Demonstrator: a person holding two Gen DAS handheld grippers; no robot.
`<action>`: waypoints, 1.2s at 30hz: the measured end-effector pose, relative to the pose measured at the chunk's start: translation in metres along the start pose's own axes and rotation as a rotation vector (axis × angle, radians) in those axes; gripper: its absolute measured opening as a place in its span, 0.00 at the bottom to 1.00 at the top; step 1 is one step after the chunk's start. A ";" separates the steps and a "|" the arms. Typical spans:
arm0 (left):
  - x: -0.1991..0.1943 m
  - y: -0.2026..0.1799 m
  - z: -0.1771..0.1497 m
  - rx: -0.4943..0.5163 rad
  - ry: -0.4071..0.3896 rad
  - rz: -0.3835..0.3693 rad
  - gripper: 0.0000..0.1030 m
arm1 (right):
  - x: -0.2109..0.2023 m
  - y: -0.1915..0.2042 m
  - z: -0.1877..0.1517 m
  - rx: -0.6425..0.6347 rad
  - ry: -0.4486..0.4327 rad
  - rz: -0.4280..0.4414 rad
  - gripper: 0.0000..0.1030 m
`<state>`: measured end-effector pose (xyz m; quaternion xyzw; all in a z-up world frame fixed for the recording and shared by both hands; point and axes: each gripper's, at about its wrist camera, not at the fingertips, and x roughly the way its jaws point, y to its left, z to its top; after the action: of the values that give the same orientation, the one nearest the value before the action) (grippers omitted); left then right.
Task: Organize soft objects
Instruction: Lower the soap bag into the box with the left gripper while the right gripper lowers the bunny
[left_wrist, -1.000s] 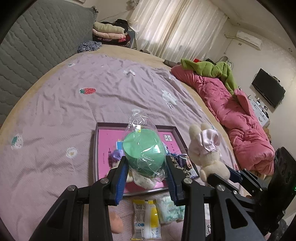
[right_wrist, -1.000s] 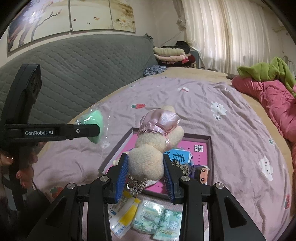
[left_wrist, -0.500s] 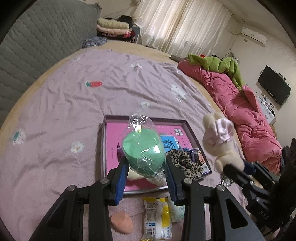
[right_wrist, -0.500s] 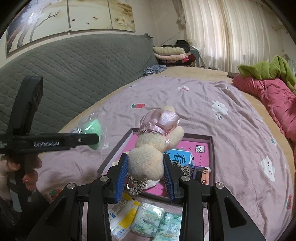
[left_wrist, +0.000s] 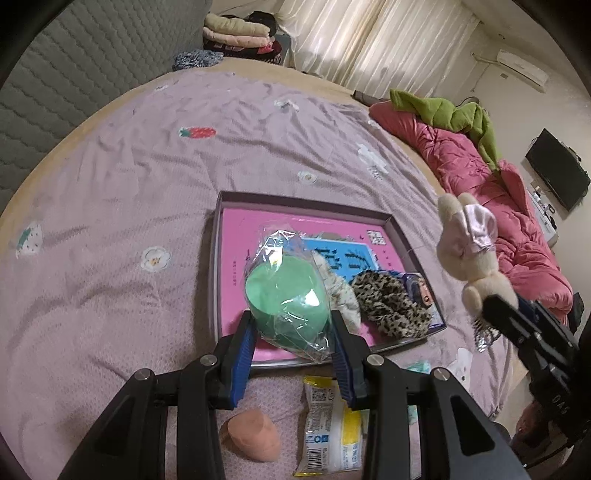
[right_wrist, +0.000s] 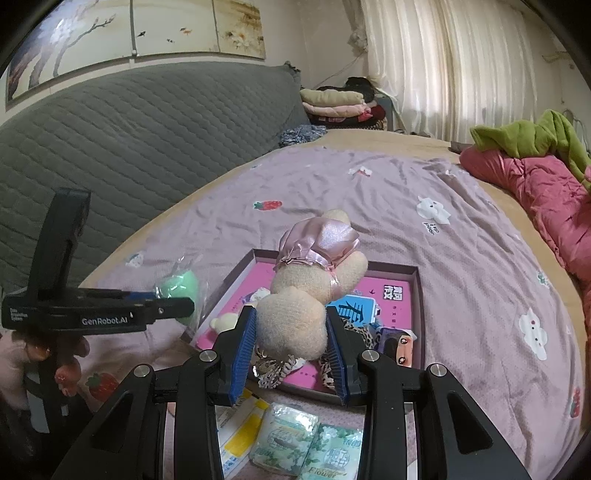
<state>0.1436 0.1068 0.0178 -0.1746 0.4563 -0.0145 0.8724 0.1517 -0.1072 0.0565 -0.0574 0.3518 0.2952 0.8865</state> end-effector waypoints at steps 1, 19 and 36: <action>0.001 0.001 -0.001 -0.002 0.002 0.002 0.38 | 0.001 0.000 0.000 0.000 0.001 -0.001 0.37; 0.028 0.010 -0.012 0.004 0.072 0.030 0.38 | 0.023 -0.012 -0.001 0.017 0.024 -0.022 0.37; 0.049 0.002 -0.011 0.036 0.104 0.034 0.38 | 0.038 -0.015 0.001 0.013 0.043 -0.024 0.37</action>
<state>0.1636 0.0968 -0.0277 -0.1501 0.5037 -0.0170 0.8506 0.1828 -0.1009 0.0302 -0.0621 0.3718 0.2810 0.8826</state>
